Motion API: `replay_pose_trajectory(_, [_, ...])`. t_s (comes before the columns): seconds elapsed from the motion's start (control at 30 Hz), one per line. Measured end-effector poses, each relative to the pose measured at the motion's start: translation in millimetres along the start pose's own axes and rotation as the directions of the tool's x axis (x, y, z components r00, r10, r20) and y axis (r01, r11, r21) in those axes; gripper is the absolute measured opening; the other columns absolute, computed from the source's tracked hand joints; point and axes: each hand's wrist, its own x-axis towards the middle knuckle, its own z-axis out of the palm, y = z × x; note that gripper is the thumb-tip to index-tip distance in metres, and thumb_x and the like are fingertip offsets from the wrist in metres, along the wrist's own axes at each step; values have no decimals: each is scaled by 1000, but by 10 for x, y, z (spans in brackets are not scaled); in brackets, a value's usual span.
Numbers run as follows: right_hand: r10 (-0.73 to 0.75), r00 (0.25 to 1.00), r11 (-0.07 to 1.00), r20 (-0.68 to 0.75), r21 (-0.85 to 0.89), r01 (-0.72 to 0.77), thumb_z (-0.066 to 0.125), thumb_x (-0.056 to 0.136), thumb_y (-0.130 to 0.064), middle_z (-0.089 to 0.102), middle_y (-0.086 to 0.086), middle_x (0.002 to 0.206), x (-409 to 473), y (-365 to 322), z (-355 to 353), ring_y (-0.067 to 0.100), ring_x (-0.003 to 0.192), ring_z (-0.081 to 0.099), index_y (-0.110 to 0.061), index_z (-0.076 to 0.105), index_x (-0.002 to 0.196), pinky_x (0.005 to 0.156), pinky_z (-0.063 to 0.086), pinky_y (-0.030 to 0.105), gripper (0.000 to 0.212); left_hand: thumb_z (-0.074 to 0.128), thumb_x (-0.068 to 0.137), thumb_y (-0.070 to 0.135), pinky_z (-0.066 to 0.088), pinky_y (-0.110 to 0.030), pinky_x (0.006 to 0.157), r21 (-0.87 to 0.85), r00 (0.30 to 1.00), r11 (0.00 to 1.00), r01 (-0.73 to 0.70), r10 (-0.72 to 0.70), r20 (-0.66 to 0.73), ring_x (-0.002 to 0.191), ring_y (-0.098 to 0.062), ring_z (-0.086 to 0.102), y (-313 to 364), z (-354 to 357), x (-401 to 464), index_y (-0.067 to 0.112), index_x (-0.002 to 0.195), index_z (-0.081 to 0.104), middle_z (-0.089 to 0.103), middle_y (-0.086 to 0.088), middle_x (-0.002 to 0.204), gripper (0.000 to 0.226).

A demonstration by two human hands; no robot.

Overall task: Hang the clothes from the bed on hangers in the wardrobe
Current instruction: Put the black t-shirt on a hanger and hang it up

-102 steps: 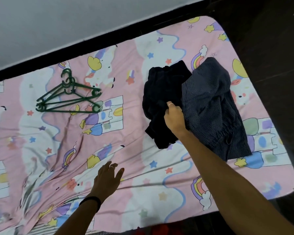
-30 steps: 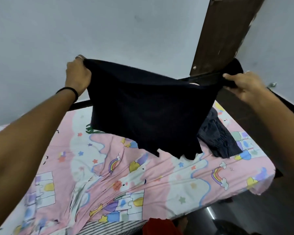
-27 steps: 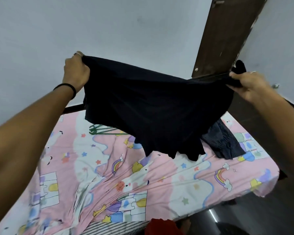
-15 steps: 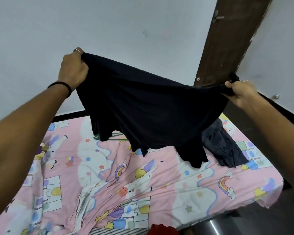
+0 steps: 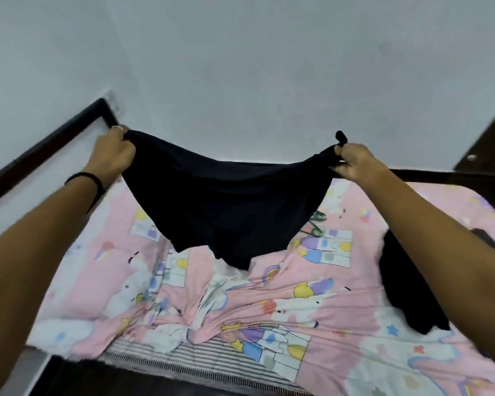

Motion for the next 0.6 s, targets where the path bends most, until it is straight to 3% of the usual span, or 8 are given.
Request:
replay_pose_trajectory(0.07, [-13,998,999,62,-49,16,28,95,13,32,4,73,48,74,394,15,61,33,-18,57,84,61,45,30,44,41,77,17,52,-38,78,-17,995,998,67,-65,74,88,-32,63,-208,-194,-153,11,99,64,68,-16,98,33])
replay_pose_trajectory(0.13, [-29,993,994,111,-97,40,33,95,12,39,8,76,58,105,689,17,67,41,-12,52,81,74,49,33,34,49,88,13,50,-32,68,-12,965,993,116,-110,238,72,-26,62,-251,-273,-374,8,85,67,68,-13,82,19])
replay_pose_trajectory(0.2, [-29,992,991,125,-128,45,39,97,9,46,8,81,141,145,815,20,79,50,-8,49,88,88,48,41,21,51,91,8,51,-34,72,30,897,990,135,-135,420,74,-25,62,-249,-175,-603,-2,89,68,69,-15,85,19])
replay_pose_trajectory(0.27, [-20,987,984,159,-169,47,43,97,5,54,7,86,270,237,758,23,88,56,-9,50,97,87,48,41,16,53,89,5,51,-34,71,67,784,985,159,-167,597,72,-25,60,-208,43,-911,-6,87,66,68,-12,83,17])
replay_pose_trajectory(0.4, [33,988,957,151,-289,12,45,97,2,59,5,88,641,510,181,18,77,59,-16,52,86,78,54,37,22,52,89,7,38,-24,55,54,546,982,182,-147,825,56,-15,45,-46,866,-1515,4,70,56,54,0,62,19])
replay_pose_trajectory(0.5, [81,996,944,32,-323,-66,45,97,4,56,2,85,957,759,-526,15,79,58,-17,51,85,62,57,30,24,53,86,13,40,-28,67,-35,443,986,164,-42,896,69,-12,47,157,1754,-1939,0,79,60,56,-1,74,17])
replay_pose_trajectory(0.53, [96,995,931,-12,-353,-94,45,97,2,56,2,86,1040,848,-774,16,83,58,-15,53,90,63,57,30,20,53,86,14,41,-28,71,-49,415,987,152,-19,910,73,-12,48,238,2035,-2065,-2,83,62,57,-3,78,19])
replay_pose_trajectory(0.6, [115,991,916,-62,-380,-130,46,98,-1,57,3,93,1280,1022,-1269,18,90,57,-10,55,99,84,53,36,13,52,89,12,39,-20,68,-76,354,990,116,31,935,75,-12,48,441,2631,-2261,-6,90,64,59,-7,82,21])
